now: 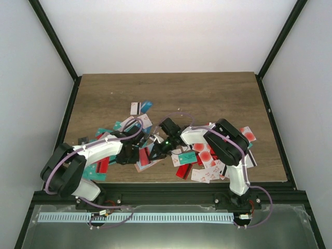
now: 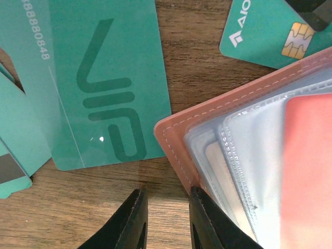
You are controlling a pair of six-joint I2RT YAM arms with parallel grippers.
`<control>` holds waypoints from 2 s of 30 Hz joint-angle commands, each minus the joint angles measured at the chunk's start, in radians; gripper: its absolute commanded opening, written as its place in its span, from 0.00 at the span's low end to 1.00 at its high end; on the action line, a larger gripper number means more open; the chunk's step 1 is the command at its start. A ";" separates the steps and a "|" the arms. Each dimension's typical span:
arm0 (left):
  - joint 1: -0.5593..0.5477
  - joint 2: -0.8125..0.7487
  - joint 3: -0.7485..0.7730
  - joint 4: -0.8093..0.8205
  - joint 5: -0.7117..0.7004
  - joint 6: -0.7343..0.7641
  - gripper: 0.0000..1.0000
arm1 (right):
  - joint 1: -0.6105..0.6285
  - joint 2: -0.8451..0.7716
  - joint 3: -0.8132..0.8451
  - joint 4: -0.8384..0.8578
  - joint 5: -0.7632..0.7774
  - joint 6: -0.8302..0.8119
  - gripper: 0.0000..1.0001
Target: Put the credit cards into the card holder
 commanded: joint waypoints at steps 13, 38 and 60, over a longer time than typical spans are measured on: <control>0.001 0.067 0.053 0.136 0.020 0.144 0.25 | 0.009 0.078 0.123 -0.221 0.054 -0.122 0.01; -0.002 0.118 0.135 0.174 0.061 0.248 0.24 | -0.009 0.089 0.182 -0.315 0.078 -0.157 0.09; -0.002 0.069 0.123 0.146 0.033 0.250 0.24 | -0.041 -0.083 0.123 -0.374 0.141 -0.146 0.45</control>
